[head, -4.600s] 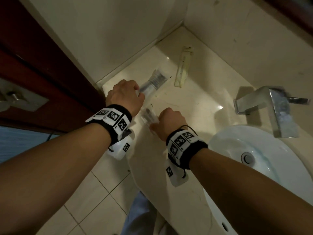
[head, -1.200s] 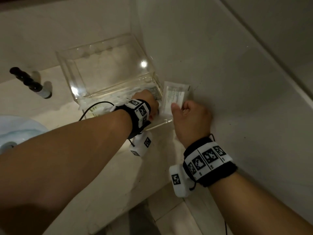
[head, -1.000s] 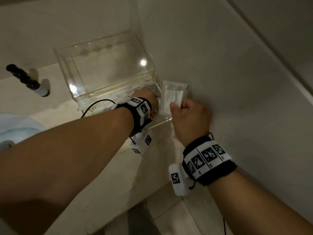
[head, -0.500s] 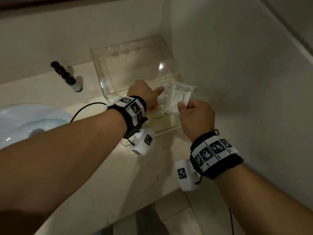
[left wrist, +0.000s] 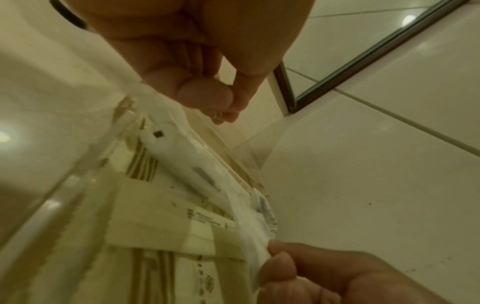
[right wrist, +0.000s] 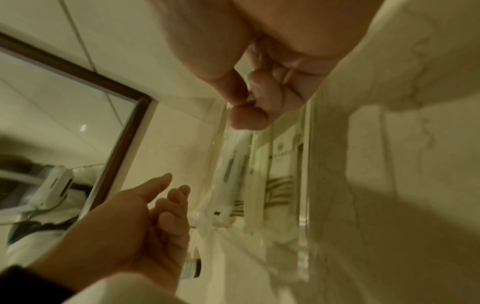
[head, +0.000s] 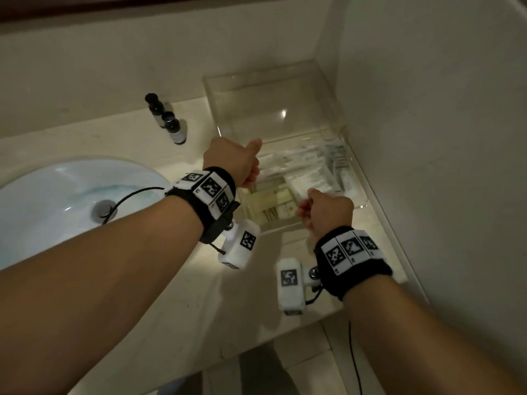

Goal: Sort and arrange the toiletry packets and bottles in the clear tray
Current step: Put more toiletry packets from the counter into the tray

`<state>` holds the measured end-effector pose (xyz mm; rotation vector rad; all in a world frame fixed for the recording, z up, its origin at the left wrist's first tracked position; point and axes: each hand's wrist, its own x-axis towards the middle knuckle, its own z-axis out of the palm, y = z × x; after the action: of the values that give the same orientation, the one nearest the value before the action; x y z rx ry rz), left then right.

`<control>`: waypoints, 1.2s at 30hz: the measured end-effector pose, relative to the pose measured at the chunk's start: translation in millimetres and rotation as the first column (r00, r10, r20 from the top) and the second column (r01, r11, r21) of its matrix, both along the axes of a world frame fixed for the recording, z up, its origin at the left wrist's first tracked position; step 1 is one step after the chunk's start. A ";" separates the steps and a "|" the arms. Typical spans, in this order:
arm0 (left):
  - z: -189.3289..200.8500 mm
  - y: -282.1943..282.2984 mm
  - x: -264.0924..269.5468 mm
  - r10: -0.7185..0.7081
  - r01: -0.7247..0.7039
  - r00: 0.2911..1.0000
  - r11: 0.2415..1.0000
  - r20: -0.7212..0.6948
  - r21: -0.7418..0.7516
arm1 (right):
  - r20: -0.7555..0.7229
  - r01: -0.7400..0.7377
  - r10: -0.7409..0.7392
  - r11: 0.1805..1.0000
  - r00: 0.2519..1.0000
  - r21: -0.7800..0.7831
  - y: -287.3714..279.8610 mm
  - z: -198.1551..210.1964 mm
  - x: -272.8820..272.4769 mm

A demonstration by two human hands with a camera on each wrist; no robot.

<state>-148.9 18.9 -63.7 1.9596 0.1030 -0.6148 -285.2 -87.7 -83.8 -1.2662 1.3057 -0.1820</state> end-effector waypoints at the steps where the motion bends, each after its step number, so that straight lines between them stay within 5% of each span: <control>1: -0.6 4.5 0.2 0.006 -0.006 1.000 1.000 -0.003 -0.009 | 0.008 0.027 -0.027 0.999 1.000 0.031 5.7 -0.1 1.1; 13: -1.7 50.2 2.8 0.036 -0.036 0.999 0.999 -0.001 -0.031 | -0.015 0.046 -0.044 0.978 0.999 0.202 56.5 -2.4 22.6; 25: 2.2 82.5 0.9 0.085 -0.085 0.996 0.995 0.000 -0.045 | -0.219 -0.205 0.198 0.979 0.955 -0.007 57.3 -5.9 14.4; 36: 18.0 149.9 3.0 0.216 -0.216 0.976 0.975 -0.003 -0.057 | -0.075 -0.135 0.120 0.965 0.990 -0.224 99.5 16.1 52.8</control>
<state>-145.9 168.9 -45.7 1.8636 0.2901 -0.4666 -232.4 11.8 -67.7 -1.5581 1.2768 -0.2080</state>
